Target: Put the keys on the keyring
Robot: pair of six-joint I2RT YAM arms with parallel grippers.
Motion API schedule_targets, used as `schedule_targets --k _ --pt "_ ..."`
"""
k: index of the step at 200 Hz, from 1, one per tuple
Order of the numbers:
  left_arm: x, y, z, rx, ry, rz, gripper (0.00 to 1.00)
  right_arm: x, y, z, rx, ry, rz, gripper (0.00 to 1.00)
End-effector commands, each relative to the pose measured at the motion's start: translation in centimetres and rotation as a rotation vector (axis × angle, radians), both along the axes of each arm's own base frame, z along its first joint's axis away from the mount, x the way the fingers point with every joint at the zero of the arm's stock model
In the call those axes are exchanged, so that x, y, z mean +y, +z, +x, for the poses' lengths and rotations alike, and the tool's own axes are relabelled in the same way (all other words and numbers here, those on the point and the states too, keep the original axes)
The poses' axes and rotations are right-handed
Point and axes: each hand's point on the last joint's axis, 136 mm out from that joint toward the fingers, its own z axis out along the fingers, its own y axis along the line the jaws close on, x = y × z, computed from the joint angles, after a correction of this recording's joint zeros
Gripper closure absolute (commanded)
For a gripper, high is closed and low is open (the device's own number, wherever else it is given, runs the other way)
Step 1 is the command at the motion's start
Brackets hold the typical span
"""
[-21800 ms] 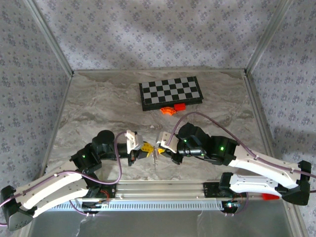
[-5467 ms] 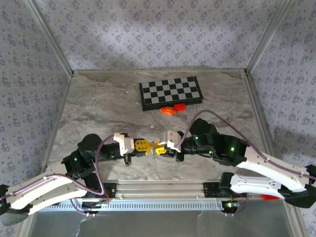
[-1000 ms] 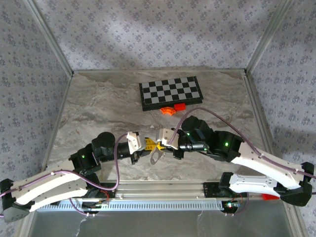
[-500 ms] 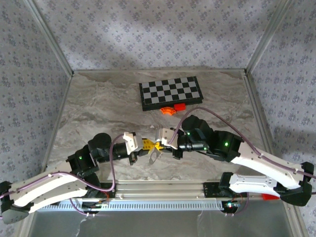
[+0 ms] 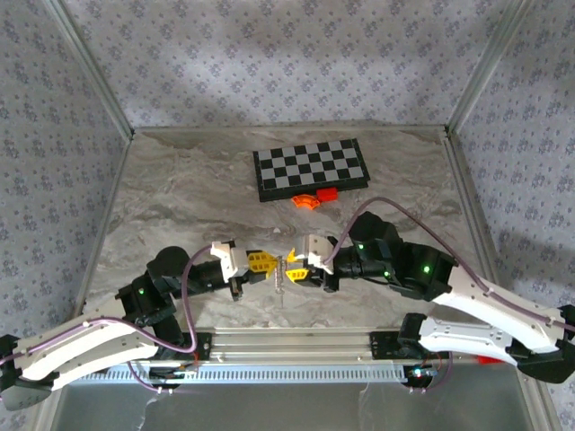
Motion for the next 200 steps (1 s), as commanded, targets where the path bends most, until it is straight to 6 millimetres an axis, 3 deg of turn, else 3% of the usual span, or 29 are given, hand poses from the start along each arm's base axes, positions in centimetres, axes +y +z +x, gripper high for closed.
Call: schedule_targets --k 1,90,200 --pt "0.3 2.5 -0.8 -0.027 -0.034 -0.096 1.0 -0.3 1.4 -0.9 0.026 0.037 0.081 0.69" --pt "0.1 3.3 -2.1 -0.028 -0.114 -0.153 1.0 -1.3 2.2 -1.5 0.03 0.055 0.152 0.62" --pt "0.2 3.1 -2.2 -0.028 -0.119 -0.147 1.0 -0.9 2.5 -0.8 0.046 0.042 0.192 0.56"
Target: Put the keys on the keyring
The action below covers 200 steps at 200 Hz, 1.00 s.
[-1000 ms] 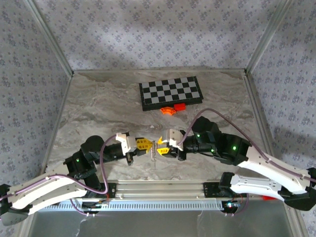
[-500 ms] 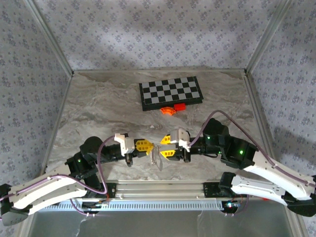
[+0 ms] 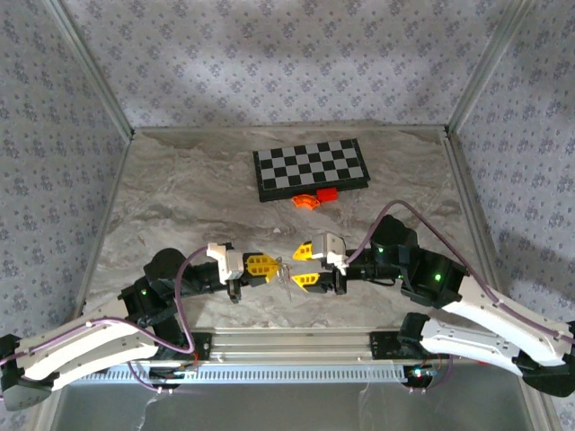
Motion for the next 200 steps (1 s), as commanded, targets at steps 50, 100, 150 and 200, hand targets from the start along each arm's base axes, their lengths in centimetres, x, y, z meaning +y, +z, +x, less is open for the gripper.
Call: schedule_targets --k 50,100,150,200 --pt "0.3 1.9 -0.9 -0.019 -0.04 -0.058 1.0 0.9 -0.2 0.6 0.033 -0.011 0.039 0.56" --pt "0.2 1.7 -0.9 -0.016 -0.046 -0.069 1.0 1.0 -0.4 0.7 0.055 0.002 0.057 0.58" --pt "0.0 1.9 -1.0 -0.017 -0.057 -0.077 1.0 1.2 -0.2 0.7 0.068 0.009 0.087 0.58" --pt "0.0 1.7 -0.8 -0.014 -0.047 -0.076 1.0 1.1 -0.4 0.8 0.073 0.008 0.085 0.58"
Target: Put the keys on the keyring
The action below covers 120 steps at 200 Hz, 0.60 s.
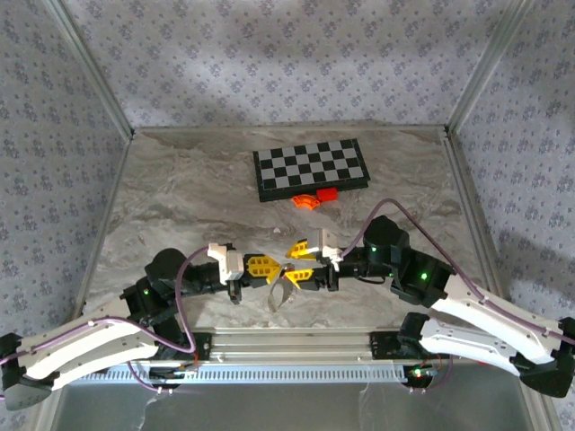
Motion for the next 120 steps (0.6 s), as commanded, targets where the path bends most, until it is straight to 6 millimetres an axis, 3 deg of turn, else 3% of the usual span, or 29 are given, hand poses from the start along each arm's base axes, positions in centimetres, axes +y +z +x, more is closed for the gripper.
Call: schedule_targets --k 1,120 --pt "0.3 1.7 -0.46 -0.023 -0.018 -0.063 1.0 -0.12 0.52 -0.13 0.009 0.008 0.027 0.58" --pt "0.3 1.66 -0.23 -0.023 -0.005 -0.048 1.0 -0.68 1.0 -0.64 -0.012 0.03 0.068 0.6"
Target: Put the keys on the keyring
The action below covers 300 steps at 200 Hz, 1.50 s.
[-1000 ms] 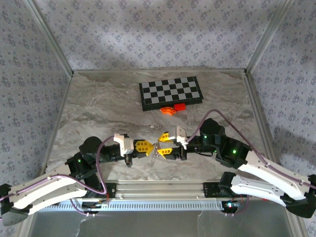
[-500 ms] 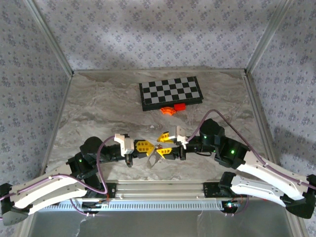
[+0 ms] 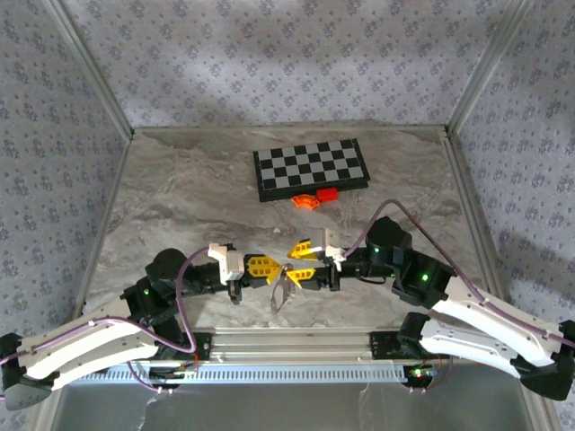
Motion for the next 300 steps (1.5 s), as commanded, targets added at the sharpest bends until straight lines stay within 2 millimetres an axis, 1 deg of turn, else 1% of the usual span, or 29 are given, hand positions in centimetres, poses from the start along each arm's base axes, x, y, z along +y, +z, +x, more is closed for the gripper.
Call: schedule_targets --k 1,69,113,167,191,250,300 --pt "0.3 1.8 -0.2 -0.025 -0.005 -0.051 1.0 -0.3 0.8 -0.6 -0.014 0.028 0.04 0.6" --pt "0.3 2.0 -0.3 -0.03 -0.005 -0.048 1.0 -0.5 1.4 -1.2 -0.041 0.057 0.069 0.59" --pt "0.3 2.1 -0.4 -0.033 -0.013 -0.046 1.0 -0.4 1.7 -1.2 -0.045 0.061 0.078 0.58" --pt "0.2 2.3 -0.4 -0.041 -0.016 -0.051 1.0 -0.1 1.1 -0.9 -0.034 0.058 0.057 0.57" --pt "0.1 2.2 -0.4 -0.04 -0.016 -0.05 1.0 0.0 0.9 -0.6 -0.028 0.049 0.046 0.62" --pt "0.1 2.2 -0.4 -0.04 -0.017 -0.052 1.0 0.3 0.2 0.1 -0.02 0.018 0.016 0.76" --pt "0.3 2.3 -0.4 -0.039 -0.011 -0.054 1.0 0.2 -0.2 0.1 -0.013 0.013 0.004 0.75"
